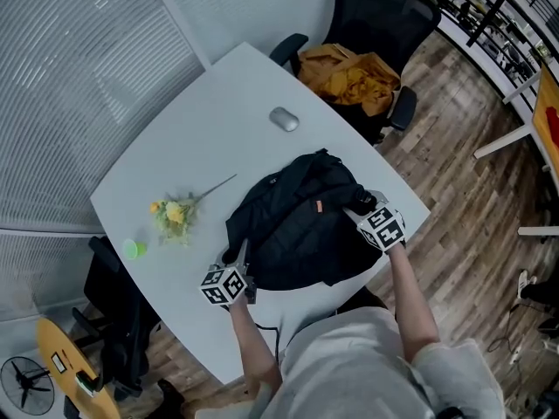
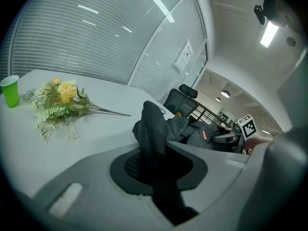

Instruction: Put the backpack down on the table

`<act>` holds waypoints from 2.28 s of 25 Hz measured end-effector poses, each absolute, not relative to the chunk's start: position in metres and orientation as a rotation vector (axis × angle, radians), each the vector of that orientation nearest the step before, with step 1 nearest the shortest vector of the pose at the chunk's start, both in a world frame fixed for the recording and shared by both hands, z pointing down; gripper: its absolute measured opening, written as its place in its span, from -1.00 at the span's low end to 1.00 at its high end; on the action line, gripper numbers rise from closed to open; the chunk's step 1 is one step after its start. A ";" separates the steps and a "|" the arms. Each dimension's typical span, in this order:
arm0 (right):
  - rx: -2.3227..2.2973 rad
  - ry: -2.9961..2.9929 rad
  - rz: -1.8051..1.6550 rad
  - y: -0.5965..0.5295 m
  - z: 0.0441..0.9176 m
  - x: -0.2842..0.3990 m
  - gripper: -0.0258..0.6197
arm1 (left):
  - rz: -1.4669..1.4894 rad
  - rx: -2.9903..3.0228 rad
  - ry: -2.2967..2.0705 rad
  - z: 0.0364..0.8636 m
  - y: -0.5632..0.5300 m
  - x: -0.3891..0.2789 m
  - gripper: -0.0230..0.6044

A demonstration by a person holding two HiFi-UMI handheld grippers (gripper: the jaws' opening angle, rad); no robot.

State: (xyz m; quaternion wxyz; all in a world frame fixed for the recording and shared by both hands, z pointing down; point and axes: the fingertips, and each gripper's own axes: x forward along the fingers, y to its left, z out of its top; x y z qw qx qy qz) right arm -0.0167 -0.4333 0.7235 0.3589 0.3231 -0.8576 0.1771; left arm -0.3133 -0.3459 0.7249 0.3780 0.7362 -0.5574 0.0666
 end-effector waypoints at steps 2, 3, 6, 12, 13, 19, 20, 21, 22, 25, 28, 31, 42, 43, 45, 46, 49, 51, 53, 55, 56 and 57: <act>0.829 -2.193 0.450 -0.436 0.729 -0.016 -0.34 | 0.181 1.872 -1.424 0.730 -0.344 -0.317 -0.69; 0.829 -2.184 0.449 -0.437 0.732 -0.015 -0.33 | 0.188 1.868 -1.423 0.733 -0.344 -0.319 -0.69; 0.831 -2.155 0.449 -0.439 0.740 -0.013 -0.30 | 0.215 1.862 -1.418 0.741 -0.343 -0.323 -0.69; 0.850 -2.108 0.488 -0.444 0.756 -0.005 -0.19 | 0.294 1.828 -1.418 0.760 -0.340 -0.331 -0.67; 0.849 -2.105 0.496 -0.445 0.758 -0.004 -0.17 | 0.302 1.819 -1.421 0.763 -0.340 -0.332 -0.66; 0.804 -2.087 0.537 -0.445 0.760 0.001 -0.05 | 0.371 1.765 -1.440 0.780 -0.337 -0.337 -0.60; 0.788 -2.085 0.536 -0.445 0.760 0.002 -0.02 | 0.382 1.755 -1.444 0.783 -0.336 -0.338 -0.60; 0.771 -2.082 0.529 -0.445 0.760 0.003 0.00 | 0.390 1.744 -1.449 0.786 -0.336 -0.339 -0.58; 0.756 -2.076 0.517 -0.446 0.760 0.005 0.02 | 0.397 1.733 -1.456 0.789 -0.335 -0.341 -0.56; 0.718 -2.047 0.465 -0.448 0.760 0.012 0.07 | 0.421 1.709 -1.477 0.793 -0.335 -0.342 -0.53; 0.699 -2.023 0.444 -0.449 0.766 0.013 0.09 | 0.456 1.700 -1.488 0.797 -0.335 -0.343 -0.49; 0.710 -2.007 0.440 -0.450 0.773 0.014 0.09 | 0.485 1.695 -1.490 0.801 -0.335 -0.342 -0.46; 0.805 -1.996 0.432 -0.449 0.785 0.013 0.08 | 0.530 1.646 -1.541 0.817 -0.336 -0.344 -0.43; 0.806 -1.988 0.420 -0.448 0.785 0.012 0.08 | 0.538 1.645 -1.552 0.817 -0.336 -0.344 -0.42; 0.822 -1.976 0.393 -0.446 0.786 0.011 0.07 | 0.547 1.649 -1.570 0.819 -0.336 -0.343 -0.42; 0.837 -1.975 0.376 -0.446 0.787 0.011 0.07 | 0.547 1.653 -1.576 0.819 -0.336 -0.344 -0.42; 0.898 -1.983 0.353 -0.444 0.786 0.013 0.04 | 0.545 1.661 -1.586 0.818 -0.336 -0.344 -0.41; 0.946 -1.989 0.342 -0.442 0.779 0.015 0.03 | 0.544 1.670 -1.583 0.814 -0.336 -0.343 -0.41; 0.976 -1.979 0.282 -0.437 0.770 0.016 -0.03 | 0.545 1.690 -1.582 0.803 -0.334 -0.343 -0.41; 0.998 -1.966 0.229 -0.429 0.763 0.019 -0.15 | 0.552 1.721 -1.588 0.789 -0.331 -0.343 -0.40; 1.014 -1.967 0.234 -0.425 0.760 0.021 -0.15 | 0.552 1.735 -1.593 0.783 -0.330 -0.343 -0.39; 1.032 -1.971 0.254 -0.420 0.757 0.025 -0.14 | 0.550 1.745 -1.597 0.778 -0.328 -0.343 -0.38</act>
